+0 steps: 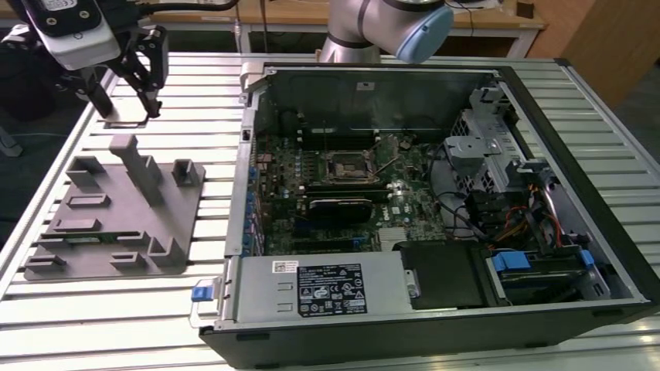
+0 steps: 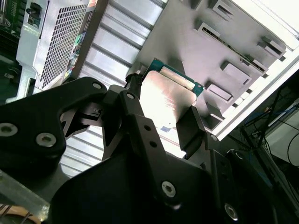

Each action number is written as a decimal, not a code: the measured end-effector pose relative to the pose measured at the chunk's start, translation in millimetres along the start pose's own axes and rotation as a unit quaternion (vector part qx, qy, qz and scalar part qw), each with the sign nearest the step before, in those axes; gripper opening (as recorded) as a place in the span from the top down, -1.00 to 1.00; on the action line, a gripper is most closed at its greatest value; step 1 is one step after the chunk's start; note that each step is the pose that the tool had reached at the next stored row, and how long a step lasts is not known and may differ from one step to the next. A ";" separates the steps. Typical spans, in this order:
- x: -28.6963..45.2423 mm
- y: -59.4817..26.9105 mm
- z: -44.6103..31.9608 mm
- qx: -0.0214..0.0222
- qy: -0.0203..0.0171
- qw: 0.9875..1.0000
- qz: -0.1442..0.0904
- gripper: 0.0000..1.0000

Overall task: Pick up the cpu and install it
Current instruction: 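Pick up the cpu and move it towards the insertion slot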

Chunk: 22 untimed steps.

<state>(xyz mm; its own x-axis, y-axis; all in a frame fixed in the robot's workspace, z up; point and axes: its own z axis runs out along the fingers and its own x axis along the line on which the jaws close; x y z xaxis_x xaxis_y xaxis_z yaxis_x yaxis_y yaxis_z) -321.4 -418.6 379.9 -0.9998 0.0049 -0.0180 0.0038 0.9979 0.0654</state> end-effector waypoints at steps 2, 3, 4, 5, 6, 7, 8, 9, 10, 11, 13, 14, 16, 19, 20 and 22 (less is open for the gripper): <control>-1.4 0.0 0.1 0.000 0.000 1.000 0.000 -0.09; -2.2 0.0 0.1 0.000 0.000 1.000 0.000 -0.09; -2.9 0.0 0.1 0.000 0.000 1.000 0.000 -0.09; -3.6 0.0 0.1 0.000 0.000 1.000 0.000 -0.09; -4.3 0.0 0.1 0.000 0.000 1.000 0.000 -0.09; -5.0 0.0 0.1 0.000 0.000 1.000 0.000 -0.09; -5.8 0.0 0.1 0.000 0.000 1.000 0.000 -0.09; -6.4 0.0 0.2 0.000 0.000 1.000 0.000 -0.09; -7.1 0.0 0.2 0.000 0.000 1.000 0.000 -0.09; -7.8 0.0 0.2 0.000 0.000 1.000 0.000 -0.09; -9.2 0.0 0.2 0.000 0.000 1.000 0.000 -0.09; -10.1 0.0 0.2 0.000 0.000 1.000 0.000 -0.09; -11.8 0.1 0.2 0.000 0.000 1.000 0.000 -0.09; -14.1 0.1 0.3 0.000 0.000 1.000 0.000 -0.09; -14.8 0.1 0.3 0.000 0.000 1.000 0.000 -0.09; -16.3 0.1 0.3 0.000 0.000 1.000 0.000 -0.09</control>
<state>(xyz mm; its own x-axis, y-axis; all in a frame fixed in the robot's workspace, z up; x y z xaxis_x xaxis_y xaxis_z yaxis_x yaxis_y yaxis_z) -305.1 -418.6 379.9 -0.9998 0.0049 -0.0181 0.0037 0.9979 0.0654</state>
